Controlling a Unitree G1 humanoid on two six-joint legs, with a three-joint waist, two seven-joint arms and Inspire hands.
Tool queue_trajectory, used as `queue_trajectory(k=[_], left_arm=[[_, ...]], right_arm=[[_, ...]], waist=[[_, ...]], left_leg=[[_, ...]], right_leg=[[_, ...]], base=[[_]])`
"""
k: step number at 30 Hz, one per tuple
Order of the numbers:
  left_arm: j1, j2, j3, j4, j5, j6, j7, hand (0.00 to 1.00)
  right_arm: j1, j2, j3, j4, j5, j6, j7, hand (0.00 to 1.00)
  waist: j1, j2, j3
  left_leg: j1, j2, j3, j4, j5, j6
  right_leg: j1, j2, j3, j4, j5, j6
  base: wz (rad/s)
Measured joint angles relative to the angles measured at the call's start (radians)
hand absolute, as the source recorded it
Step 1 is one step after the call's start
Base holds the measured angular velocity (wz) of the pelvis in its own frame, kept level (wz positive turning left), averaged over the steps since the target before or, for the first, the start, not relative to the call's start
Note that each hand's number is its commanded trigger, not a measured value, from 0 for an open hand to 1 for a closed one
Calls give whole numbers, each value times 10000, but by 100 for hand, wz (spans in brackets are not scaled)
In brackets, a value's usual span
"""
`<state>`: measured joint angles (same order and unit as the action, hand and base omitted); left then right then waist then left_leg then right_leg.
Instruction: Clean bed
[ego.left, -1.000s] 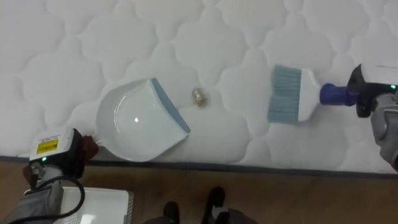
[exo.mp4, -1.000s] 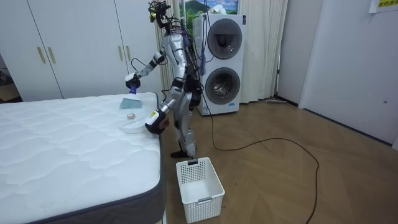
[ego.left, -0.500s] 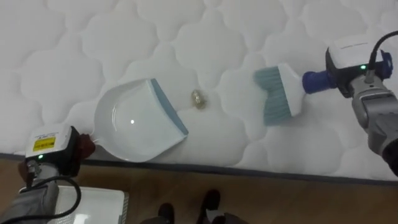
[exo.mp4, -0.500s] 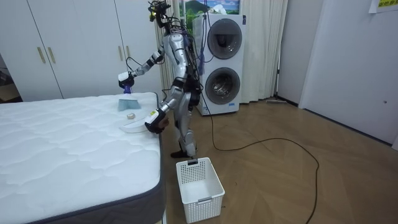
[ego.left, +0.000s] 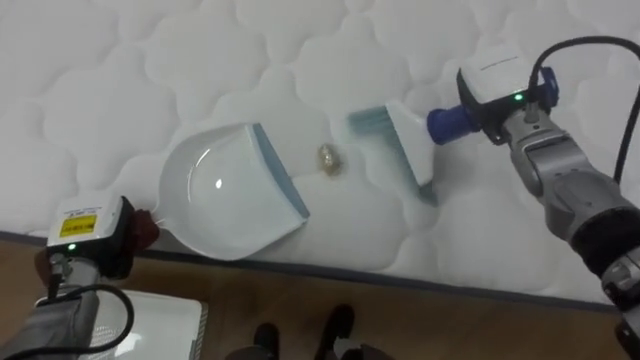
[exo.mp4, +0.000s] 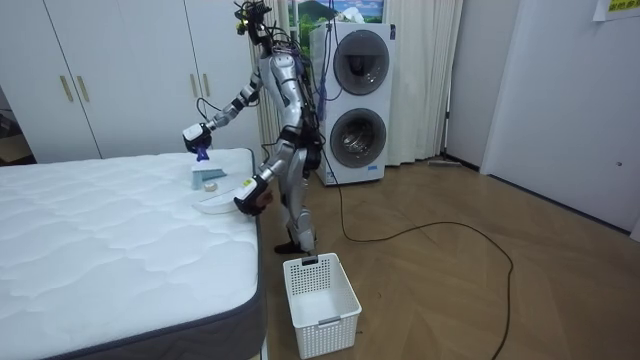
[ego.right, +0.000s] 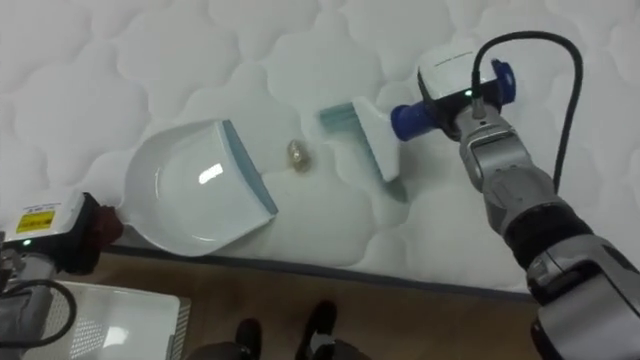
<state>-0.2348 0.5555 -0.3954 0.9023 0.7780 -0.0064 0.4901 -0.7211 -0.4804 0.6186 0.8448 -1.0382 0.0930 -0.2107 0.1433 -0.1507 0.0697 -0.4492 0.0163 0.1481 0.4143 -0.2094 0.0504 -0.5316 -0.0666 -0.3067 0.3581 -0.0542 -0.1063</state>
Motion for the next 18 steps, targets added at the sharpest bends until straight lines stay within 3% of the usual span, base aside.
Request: queue_trajectory(k=[3, 11, 18], left_arm=[[-1, -180, -7, 0, -2, 56, -13, 100], [20, -509, -20, 15, 2, 161, -24, 100], [17, -620, -25, 112, -4, 254, -26, 100]], right_arm=[[0, 54, 13, -2, 123, -12, 229, 100], [1, 54, 10, -175, 375, -37, 926, 100], [45, 56, 227, -175, 602, -37, 1202, 100]], waist=[[26, 101, 46], [83, 620, 5], [79, 655, 5]], left_leg=[[48, -17, -108, -5, -8, -4], [85, -29, -115, -85, -10, 0], [93, -32, -107, -80, -6, -6]], right_leg=[[77, -13, -80, 0, 8, 12], [75, -19, -75, 23, 17, 24], [93, -16, -54, 29, 19, 20]], base=[[8], [0], [0]])
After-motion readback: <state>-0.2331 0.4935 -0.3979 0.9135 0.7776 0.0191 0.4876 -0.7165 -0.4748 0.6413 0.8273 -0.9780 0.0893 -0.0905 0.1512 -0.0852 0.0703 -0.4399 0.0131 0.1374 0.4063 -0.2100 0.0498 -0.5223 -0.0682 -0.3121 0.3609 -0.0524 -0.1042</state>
